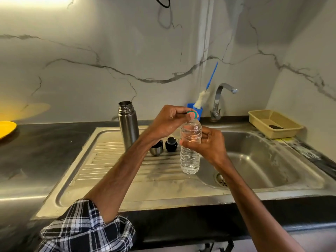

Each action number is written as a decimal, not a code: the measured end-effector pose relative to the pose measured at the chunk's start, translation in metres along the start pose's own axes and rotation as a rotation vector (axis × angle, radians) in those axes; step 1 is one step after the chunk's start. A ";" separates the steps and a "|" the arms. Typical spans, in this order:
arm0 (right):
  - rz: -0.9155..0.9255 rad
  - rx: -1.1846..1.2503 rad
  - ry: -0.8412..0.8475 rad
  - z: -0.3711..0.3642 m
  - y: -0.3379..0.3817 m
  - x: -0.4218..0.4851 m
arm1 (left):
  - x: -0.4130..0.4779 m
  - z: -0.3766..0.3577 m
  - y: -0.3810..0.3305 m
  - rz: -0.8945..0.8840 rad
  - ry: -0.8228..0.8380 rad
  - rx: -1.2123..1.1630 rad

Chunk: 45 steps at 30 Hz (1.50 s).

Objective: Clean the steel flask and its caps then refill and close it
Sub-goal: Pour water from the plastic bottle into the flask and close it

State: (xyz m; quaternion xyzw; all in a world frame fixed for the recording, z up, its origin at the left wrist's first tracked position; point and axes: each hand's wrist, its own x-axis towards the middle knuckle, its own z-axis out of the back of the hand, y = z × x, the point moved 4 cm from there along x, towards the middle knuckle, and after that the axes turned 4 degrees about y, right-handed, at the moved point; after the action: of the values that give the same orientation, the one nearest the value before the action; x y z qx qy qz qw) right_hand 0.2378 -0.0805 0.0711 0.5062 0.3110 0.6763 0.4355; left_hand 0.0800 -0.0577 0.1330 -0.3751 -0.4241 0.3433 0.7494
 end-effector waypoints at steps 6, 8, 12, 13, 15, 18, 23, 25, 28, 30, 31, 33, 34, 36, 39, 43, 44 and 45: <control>0.032 -0.012 -0.130 -0.016 0.008 -0.016 | -0.013 -0.021 0.000 0.019 -0.441 0.062; 0.036 -0.027 -0.179 -0.019 0.010 -0.020 | -0.018 -0.028 -0.001 0.038 -0.591 0.056; 0.015 -0.072 -0.239 -0.022 0.009 -0.024 | -0.022 -0.034 -0.001 0.058 -0.762 0.096; 0.010 -0.083 -0.254 -0.023 0.009 -0.025 | -0.022 -0.035 -0.002 0.052 -0.783 0.103; 0.005 -0.105 -0.283 -0.025 0.009 -0.026 | -0.023 -0.036 -0.002 0.040 -0.823 0.114; 0.004 -0.145 -0.302 -0.027 0.008 -0.027 | -0.020 -0.036 -0.003 0.024 -0.860 0.105; -0.014 -0.165 -0.278 -0.032 -0.005 -0.032 | -0.015 -0.023 -0.012 -0.075 -0.859 0.117; -0.035 -0.168 -0.295 -0.031 -0.009 -0.033 | -0.022 -0.008 -0.010 -0.091 -0.817 0.197; -0.078 -0.145 -0.289 -0.028 -0.011 -0.031 | -0.042 0.016 0.007 0.007 -0.684 0.428; -0.094 -0.118 -0.276 -0.029 -0.012 -0.030 | -0.058 0.025 0.027 0.106 -0.555 0.563; -0.091 -0.119 -0.275 -0.030 -0.012 -0.030 | -0.067 0.026 0.039 0.147 -0.491 0.608; -0.086 -0.140 -0.280 -0.031 -0.012 -0.031 | -0.083 0.024 0.065 0.213 -0.361 0.698; -0.084 -0.150 -0.284 -0.031 -0.012 -0.030 | -0.090 0.020 0.077 0.237 -0.293 0.743; -0.080 -0.161 -0.285 -0.033 -0.012 -0.030 | -0.100 0.013 0.100 0.270 -0.184 0.815; -0.070 -0.169 -0.280 -0.034 -0.011 -0.030 | -0.106 0.009 0.118 0.310 -0.162 0.840; -0.067 -0.174 -0.280 -0.034 -0.012 -0.030 | -0.112 0.008 0.129 0.354 -0.187 0.781; -0.068 -0.172 -0.282 -0.034 -0.013 -0.029 | -0.114 0.008 0.132 0.368 -0.184 0.768; -0.071 -0.170 -0.284 -0.034 -0.014 -0.029 | -0.115 0.007 0.135 0.380 -0.179 0.760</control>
State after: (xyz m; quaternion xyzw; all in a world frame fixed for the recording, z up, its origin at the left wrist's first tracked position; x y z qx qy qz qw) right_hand 0.2124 -0.1002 0.0373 0.5466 0.2057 0.6063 0.5398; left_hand 0.0003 -0.0865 -0.0228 -0.1127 -0.2543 0.6381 0.7179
